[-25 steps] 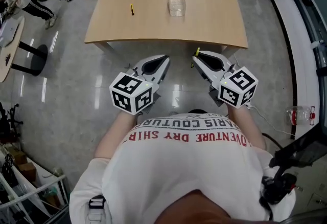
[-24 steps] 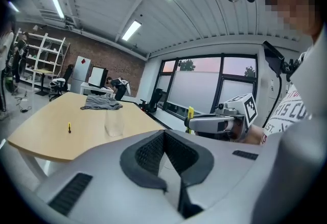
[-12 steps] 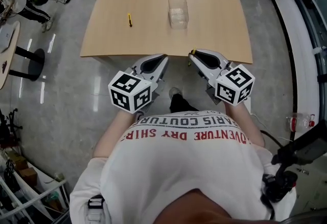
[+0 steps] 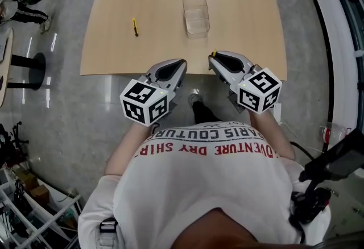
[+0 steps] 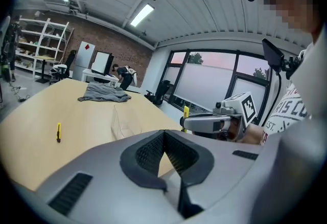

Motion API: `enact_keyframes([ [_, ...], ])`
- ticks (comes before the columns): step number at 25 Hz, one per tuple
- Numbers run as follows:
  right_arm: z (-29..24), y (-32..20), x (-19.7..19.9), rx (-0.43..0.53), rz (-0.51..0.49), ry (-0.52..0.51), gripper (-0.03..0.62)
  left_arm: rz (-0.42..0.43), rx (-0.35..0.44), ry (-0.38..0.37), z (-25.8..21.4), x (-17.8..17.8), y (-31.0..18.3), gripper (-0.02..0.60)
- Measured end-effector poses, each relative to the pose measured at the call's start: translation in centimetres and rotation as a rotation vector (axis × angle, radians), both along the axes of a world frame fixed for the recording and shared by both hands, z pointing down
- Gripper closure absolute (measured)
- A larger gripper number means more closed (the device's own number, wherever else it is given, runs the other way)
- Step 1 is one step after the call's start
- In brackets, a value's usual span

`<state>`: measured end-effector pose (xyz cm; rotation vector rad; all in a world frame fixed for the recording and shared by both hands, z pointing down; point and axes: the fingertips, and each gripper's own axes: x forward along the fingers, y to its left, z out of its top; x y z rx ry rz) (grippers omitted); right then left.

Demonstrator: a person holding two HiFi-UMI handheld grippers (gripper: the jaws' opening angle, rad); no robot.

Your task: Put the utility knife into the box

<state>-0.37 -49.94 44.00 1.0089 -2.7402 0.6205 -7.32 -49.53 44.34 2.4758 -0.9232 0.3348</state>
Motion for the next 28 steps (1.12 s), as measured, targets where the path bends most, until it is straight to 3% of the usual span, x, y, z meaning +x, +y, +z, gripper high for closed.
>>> enact_keyframes([
  [9,2.2,-1.4,-1.4,-0.022,-0.003,0.049,0.548,-0.008,-0.055,0.012,2.0,-0.9,-0.9,0.579],
  [18,0.1,-7.3,-1.3,0.071,0.132,0.087,0.548,-0.026,-0.073,0.012,1.1,-2.3,-1.1,0.578],
  [28,2.9,-12.0,-2.3,0.072,0.256,0.161,0.548,-0.027,-0.117,0.012,0.9,-3.7,-2.2,0.578],
])
